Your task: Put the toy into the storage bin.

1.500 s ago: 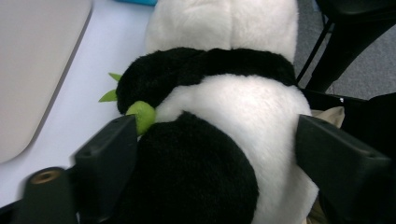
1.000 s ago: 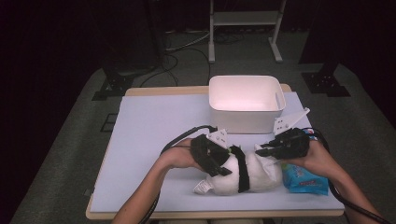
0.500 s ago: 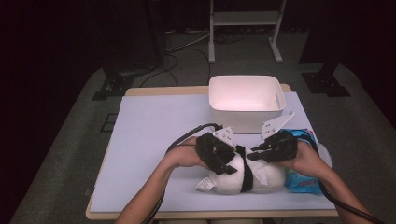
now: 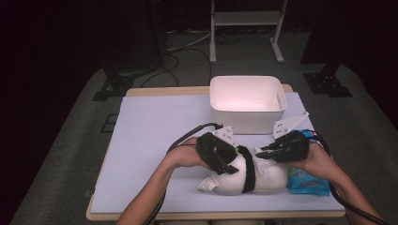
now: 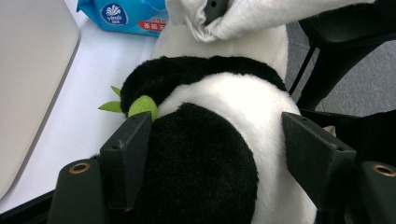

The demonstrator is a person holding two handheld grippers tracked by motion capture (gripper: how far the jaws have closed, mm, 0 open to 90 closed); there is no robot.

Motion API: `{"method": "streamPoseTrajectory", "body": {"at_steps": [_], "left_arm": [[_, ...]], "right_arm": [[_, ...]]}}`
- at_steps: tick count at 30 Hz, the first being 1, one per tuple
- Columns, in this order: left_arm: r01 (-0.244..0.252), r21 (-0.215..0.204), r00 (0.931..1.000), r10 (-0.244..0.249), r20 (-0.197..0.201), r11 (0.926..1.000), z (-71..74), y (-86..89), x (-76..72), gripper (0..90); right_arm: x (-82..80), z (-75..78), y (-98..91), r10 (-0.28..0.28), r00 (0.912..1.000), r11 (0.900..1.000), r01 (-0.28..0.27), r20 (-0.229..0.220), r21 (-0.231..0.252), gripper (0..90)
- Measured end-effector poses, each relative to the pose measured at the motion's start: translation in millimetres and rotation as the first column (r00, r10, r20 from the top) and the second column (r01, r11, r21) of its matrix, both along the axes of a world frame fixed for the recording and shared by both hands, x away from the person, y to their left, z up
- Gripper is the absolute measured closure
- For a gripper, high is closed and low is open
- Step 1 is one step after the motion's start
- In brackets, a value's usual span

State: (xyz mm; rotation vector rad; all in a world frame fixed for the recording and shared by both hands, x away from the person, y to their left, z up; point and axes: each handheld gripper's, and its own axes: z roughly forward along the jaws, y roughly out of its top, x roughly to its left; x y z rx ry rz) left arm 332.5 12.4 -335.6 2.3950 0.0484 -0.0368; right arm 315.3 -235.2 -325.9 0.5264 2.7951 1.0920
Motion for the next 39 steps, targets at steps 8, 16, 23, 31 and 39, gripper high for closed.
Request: {"method": "streamPoseTrajectory", "body": {"at_steps": [8,16,23,31,39], "left_arm": [[0.001,-0.015,1.0000,-0.001,-0.007,0.9999,-0.2,2.6,-3.2,23.1],[-0.021,-0.041,0.9998,0.021,0.001,0.9990,6.6,15.0,-7.6,19.7],[-0.058,-0.044,0.9983,0.058,0.006,0.9974,7.1,31.6,-11.4,17.6],[-0.077,-0.038,0.9970,0.076,-0.012,0.9963,-4.0,35.6,-11.3,16.5],[-0.086,-0.029,0.9961,0.086,-0.021,0.9958,-10.4,36.7,-12.0,16.0]], "right_arm": [[0.1,-9.7,13.7,0.022,0.9996,0.9998,-0.022,-0.016,0.005,80.1],[1.8,-12.3,7.9,0.015,0.9995,0.9999,-0.015,-0.026,0.007,79.9],[1.8,-11.9,4.1,0.000,0.9997,1.0000,0.000,-0.023,-0.003,79.8],[2.0,-11.3,0.4,-0.014,0.9996,0.9999,0.014,-0.023,-0.004,79.7],[1.5,-12.1,-4.0,-0.022,0.9996,0.9997,0.023,-0.020,0.004,79.6]]}}
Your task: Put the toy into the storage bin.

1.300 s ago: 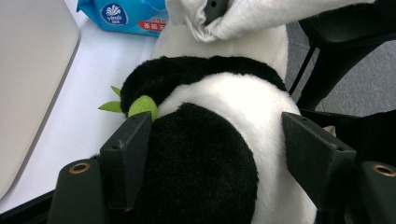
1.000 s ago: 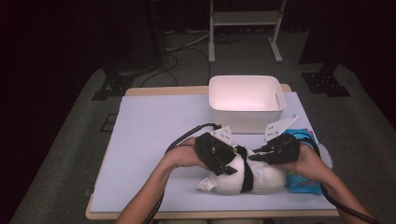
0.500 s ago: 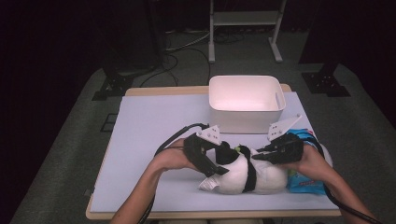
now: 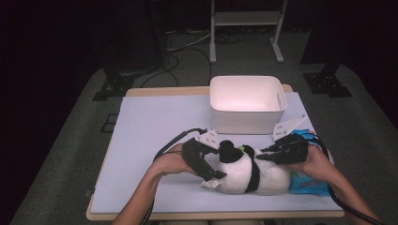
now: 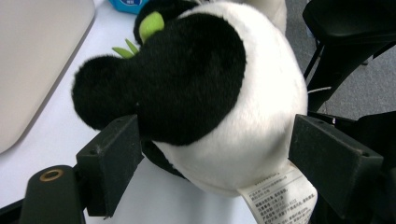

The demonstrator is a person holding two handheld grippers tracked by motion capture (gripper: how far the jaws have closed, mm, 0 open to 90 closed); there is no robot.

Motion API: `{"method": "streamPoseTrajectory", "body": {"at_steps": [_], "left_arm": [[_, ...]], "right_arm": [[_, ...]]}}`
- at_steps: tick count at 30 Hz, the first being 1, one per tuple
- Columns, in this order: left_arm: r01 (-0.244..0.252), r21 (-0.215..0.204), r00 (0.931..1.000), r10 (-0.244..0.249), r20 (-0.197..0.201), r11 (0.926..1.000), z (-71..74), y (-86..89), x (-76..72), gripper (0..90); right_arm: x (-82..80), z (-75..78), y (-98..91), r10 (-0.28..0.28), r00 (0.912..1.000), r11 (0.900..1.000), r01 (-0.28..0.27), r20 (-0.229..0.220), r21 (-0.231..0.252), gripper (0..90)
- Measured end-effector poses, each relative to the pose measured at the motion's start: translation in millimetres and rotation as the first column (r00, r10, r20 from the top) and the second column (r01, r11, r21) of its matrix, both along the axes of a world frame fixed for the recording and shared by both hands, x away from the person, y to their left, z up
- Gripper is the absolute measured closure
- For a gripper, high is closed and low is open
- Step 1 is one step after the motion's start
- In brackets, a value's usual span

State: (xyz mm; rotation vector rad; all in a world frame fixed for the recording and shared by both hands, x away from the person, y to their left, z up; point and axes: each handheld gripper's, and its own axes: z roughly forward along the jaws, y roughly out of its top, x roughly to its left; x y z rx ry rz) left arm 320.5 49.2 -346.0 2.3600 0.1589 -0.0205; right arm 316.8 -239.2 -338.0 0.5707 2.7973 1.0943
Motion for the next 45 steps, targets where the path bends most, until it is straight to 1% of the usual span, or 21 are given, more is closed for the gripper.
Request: {"method": "streamPoseTrajectory", "body": {"at_steps": [2,5,8,11,12,15,19,21,22,24,25,26,27,30,33,34,35,36,40,45], "left_arm": [[-0.003,0.003,1.0000,0.003,-0.006,1.0000,-1.7,-0.6,-0.1,15.8],[0.005,0.029,1.0000,-0.005,-0.002,0.9996,-4.2,-3.0,-1.9,14.7],[0.002,0.028,0.9999,-0.001,-0.011,0.9996,-6.2,-3.6,-2.1,13.5],[0.008,0.034,0.9997,-0.007,-0.024,0.9994,-10.5,-4.1,-1.4,13.5],[0.008,0.036,0.9994,-0.007,-0.033,0.9993,-12.3,-4.6,-1.6,13.6],[0.012,0.027,0.9988,-0.011,-0.048,0.9996,-15.3,-5.4,0.2,13.5],[0.021,0.026,0.9976,-0.019,-0.067,0.9994,-19.2,-7.4,1.3,13.6],[0.023,0.014,0.9968,-0.022,-0.077,0.9996,-21.7,-8.5,1.8,15.1],[0.028,0.004,0.9967,-0.027,-0.077,0.9996,-22.5,-8.4,1.6,17.8],[0.021,-0.010,0.9967,-0.022,-0.078,0.9997,-22.8,-6.6,2.1,22.5],[0.015,-0.025,0.9970,-0.017,-0.075,0.9996,-22.2,-4.3,2.8,24.7],[0.015,-0.025,0.9970,-0.017,-0.075,0.9996,-22.2,-4.3,2.8,28.4],[0.013,-0.038,0.9976,-0.015,-0.068,0.9992,-20.9,-2.3,3.6,29.7],[0.002,-0.043,0.9984,-0.005,-0.056,0.9991,-17.4,0.6,5.4,32.9],[-0.004,-0.041,0.9990,0.002,-0.045,0.9992,-13.2,3.4,6.0,33.7],[-0.004,-0.041,0.9990,0.002,-0.045,0.9992,-13.2,3.4,6.0,33.8],[-0.008,-0.039,0.9992,0.006,-0.040,0.9992,-10.3,5.9,6.3,33.8],[-0.011,-0.038,0.9992,0.009,-0.039,0.9992,-8.9,7.3,6.5,33.8],[-0.019,-0.036,0.9993,0.018,-0.032,0.9992,-4.3,13.5,7.1,33.8],[-0.027,-0.031,0.9994,0.026,-0.022,0.9991,-1.6,20.2,8.2,35.3]], "right_arm": [[-0.5,-0.1,-0.6,-0.001,1.0000,1.0000,0.001,0.001,0.000,79.5],[-0.6,-0.3,-1.0,-0.009,0.9999,0.9999,0.009,-0.005,0.006,79.4],[-0.7,0.3,-0.1,-0.001,1.0000,1.0000,0.001,0.003,-0.003,79.4],[-0.8,0.4,0.3,-0.002,1.0000,1.0000,0.002,0.001,-0.003,79.4],[-0.7,0.4,0.3,-0.002,1.0000,1.0000,0.002,0.001,-0.002,79.4],[-0.8,0.5,0.6,0.000,1.0000,1.0000,0.000,0.006,-0.001,79.4],[-1.3,0.2,0.9,0.000,1.0000,0.9999,0.000,-0.005,0.017,79.4],[-1.8,0.0,2.2,-0.002,0.9999,0.9995,0.003,-0.015,0.030,79.4],[-1.2,-0.8,3.0,0.005,0.9999,0.9995,-0.004,-0.011,0.032,79.5],[-1.1,-2.0,5.5,0.012,0.9998,0.9992,-0.012,-0.016,0.039,79.5],[-0.8,-2.1,6.3,0.012,0.9998,0.9992,-0.011,-0.017,0.038,79.5],[0.0,-1.5,7.1,0.010,0.9998,0.9986,-0.010,-0.018,0.052,79.5],[0.5,-1.3,7.5,0.012,0.9996,0.9982,-0.011,-0.024,0.059,79.6],[1.6,0.7,10.4,0.013,0.9998,0.9982,-0.012,-0.015,0.060,79.6],[2.6,3.4,12.5,0.011,0.9999,0.9964,-0.011,-0.007,0.084,79.6],[2.6,3.4,12.5,0.011,0.9999,0.9964,-0.011,-0.007,0.084,79.6],[3.9,4.6,15.1,0.012,0.9999,0.9952,-0.012,0.004,0.097,79.6],[4.0,5.3,16.4,0.010,1.0000,0.9945,-0.010,0.000,0.104,79.6],[5.5,8.9,22.7,0.020,0.9996,0.9928,-0.022,0.020,0.118,79.7],[6.5,13.3,29.0,0.020,0.9993,0.9925,-0.024,0.032,0.120,79.6]]}}
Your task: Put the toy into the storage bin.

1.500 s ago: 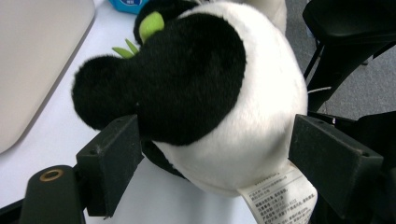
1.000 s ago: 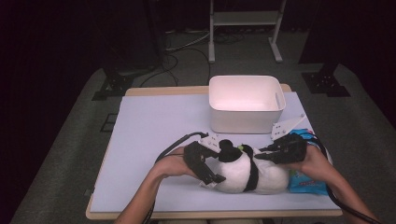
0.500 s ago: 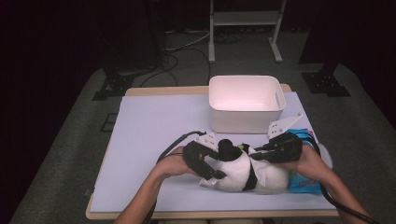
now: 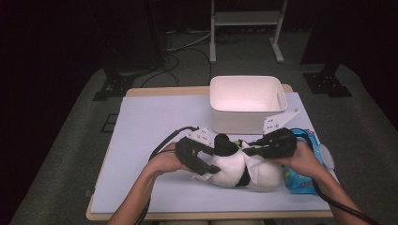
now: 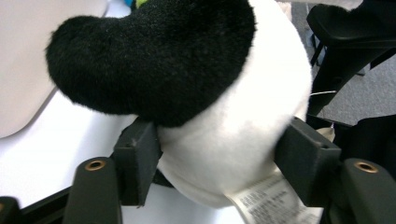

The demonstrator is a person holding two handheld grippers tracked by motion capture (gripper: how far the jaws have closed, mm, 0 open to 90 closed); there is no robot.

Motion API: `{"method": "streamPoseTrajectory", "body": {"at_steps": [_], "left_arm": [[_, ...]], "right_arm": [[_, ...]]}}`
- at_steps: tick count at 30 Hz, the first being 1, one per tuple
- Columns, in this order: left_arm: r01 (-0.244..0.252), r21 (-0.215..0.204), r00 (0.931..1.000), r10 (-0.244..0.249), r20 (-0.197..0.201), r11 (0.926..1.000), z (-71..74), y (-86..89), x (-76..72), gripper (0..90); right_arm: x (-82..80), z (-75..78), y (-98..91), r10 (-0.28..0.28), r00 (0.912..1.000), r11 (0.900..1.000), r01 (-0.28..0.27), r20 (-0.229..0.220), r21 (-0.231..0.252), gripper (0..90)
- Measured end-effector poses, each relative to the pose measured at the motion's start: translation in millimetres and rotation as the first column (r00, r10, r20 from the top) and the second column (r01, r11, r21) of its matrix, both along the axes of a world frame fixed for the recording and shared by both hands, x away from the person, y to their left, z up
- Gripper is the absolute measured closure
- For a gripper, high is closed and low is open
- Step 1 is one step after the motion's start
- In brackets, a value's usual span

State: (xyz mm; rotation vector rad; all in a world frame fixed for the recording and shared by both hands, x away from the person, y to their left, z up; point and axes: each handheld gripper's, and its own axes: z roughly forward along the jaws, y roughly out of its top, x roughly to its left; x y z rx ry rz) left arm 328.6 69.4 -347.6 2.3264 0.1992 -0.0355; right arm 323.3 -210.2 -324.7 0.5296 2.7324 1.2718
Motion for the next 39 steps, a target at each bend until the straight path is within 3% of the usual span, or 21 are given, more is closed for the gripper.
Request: {"method": "streamPoseTrajectory", "body": {"at_steps": [9,16,23,25,29,39], "left_arm": [[-0.002,-0.014,0.9996,0.002,-0.028,0.9999,-10.4,-0.5,2.9,32.2],[0.005,0.002,0.9997,-0.005,-0.023,1.0000,-8.8,-3.2,1.8,28.9],[0.009,0.002,0.9996,-0.009,-0.026,1.0000,-9.3,-4.6,1.8,27.8],[0.009,0.001,0.9995,-0.009,-0.031,1.0000,-10.2,-6.1,1.5,26.9],[0.014,-0.006,0.9994,-0.014,-0.032,0.9999,-11.7,-8.9,1.7,26.3],[0.023,-0.013,0.9996,-0.024,-0.015,0.9996,-9.9,-10.6,-0.1,30.3]], "right_arm": [[-1.7,-3.2,-5.3,0.014,0.9999,0.9957,-0.014,0.007,-0.092,77.8],[-3.8,2.2,-10.8,0.004,0.9997,0.9946,-0.002,0.023,-0.104,71.7],[-10.2,1.5,-14.0,0.033,0.9977,0.9906,-0.025,0.059,-0.134,80.6],[-9.2,-0.1,-14.0,0.037,0.9988,0.9906,-0.032,0.031,-0.133,79.8],[-7.8,-3.0,-11.6,0.049,0.9986,0.9892,-0.046,0.019,-0.139,79.5],[-2.2,4.0,3.4,0.061,0.9978,0.9938,-0.058,0.025,-0.095,81.5]]}}
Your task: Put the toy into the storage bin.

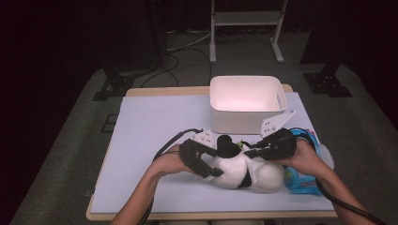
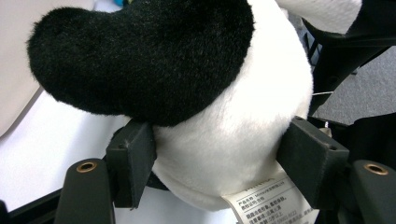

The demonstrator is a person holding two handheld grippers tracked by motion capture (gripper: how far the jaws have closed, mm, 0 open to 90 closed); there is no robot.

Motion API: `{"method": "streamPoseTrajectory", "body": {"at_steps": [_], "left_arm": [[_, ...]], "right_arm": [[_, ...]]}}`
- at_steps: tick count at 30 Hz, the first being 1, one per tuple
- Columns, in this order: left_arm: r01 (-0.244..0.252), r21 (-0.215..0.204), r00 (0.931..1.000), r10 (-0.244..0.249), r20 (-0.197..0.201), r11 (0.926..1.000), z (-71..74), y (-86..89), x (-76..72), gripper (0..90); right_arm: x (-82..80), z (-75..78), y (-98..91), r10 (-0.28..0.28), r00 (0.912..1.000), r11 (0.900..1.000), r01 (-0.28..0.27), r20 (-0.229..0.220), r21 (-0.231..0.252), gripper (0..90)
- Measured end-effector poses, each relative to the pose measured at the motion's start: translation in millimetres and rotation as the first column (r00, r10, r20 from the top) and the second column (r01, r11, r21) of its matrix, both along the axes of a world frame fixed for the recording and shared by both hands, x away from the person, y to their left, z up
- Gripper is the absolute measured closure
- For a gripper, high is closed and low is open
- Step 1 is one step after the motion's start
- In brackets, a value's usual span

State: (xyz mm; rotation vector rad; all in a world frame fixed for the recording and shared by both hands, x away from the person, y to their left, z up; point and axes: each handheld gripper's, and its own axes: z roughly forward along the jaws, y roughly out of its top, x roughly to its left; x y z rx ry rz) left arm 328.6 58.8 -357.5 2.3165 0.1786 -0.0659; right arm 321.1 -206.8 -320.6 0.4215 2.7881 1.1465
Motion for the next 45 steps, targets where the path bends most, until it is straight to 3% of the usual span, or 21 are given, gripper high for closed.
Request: {"method": "streamPoseTrajectory", "body": {"at_steps": [2,8,18,22,25,31,35,39,45], "left_arm": [[0.001,0.000,1.0000,-0.001,0.002,1.0000,0.3,-0.4,-0.1,30.2],[-0.003,0.009,1.0000,0.003,0.000,1.0000,-0.8,1.0,-0.2,30.1],[-0.006,-0.006,0.9999,0.006,-0.012,1.0000,-4.3,3.6,2.4,28.5],[-0.009,-0.014,0.9996,0.009,-0.026,0.9999,-6.5,4.0,2.9,24.7],[-0.015,-0.046,0.9988,0.013,-0.048,0.9989,-10.5,2.5,2.2,21.8],[-0.005,-0.048,0.9982,0.002,-0.061,0.9988,-22.0,-3.5,1.1,10.5],[-0.018,-0.073,0.9983,0.014,-0.056,0.9972,-23.2,-3.5,2.2,20.2],[-0.036,-0.091,0.9992,0.034,-0.020,0.9952,-16.6,0.6,2.4,32.3],[-0.035,-0.080,0.9991,0.037,0.022,0.9961,1.6,5.9,5.3,35.4]], "right_arm": [[1.2,6.6,5.9,0.008,0.9999,0.9999,-0.008,0.013,0.012,81.5],[1.4,8.8,10.5,0.021,0.9996,0.9997,-0.021,0.020,-0.013,81.5],[-0.5,-2.0,-4.4,-0.005,0.9998,0.9993,0.004,-0.019,-0.038,81.4],[-1.8,-8.4,-13.3,-0.018,0.9989,0.9991,0.016,-0.044,-0.040,81.4],[-3.3,-9.2,-19.8,-0.025,0.9986,0.9992,0.023,-0.048,-0.032,81.4],[-4.0,-11.9,-24.8,-0.039,0.9975,0.9992,0.039,-0.059,-0.014,81.3],[-4.0,-13.5,-23.2,-0.038,0.9974,0.9993,0.037,-0.061,-0.009,81.4],[-2.5,-12.8,-22.8,-0.040,0.9976,0.9992,0.040,-0.056,-0.004,81.4],[-0.1,-6.7,-20.1,-0.044,0.9983,0.9988,0.045,-0.038,0.017,81.4]]}}
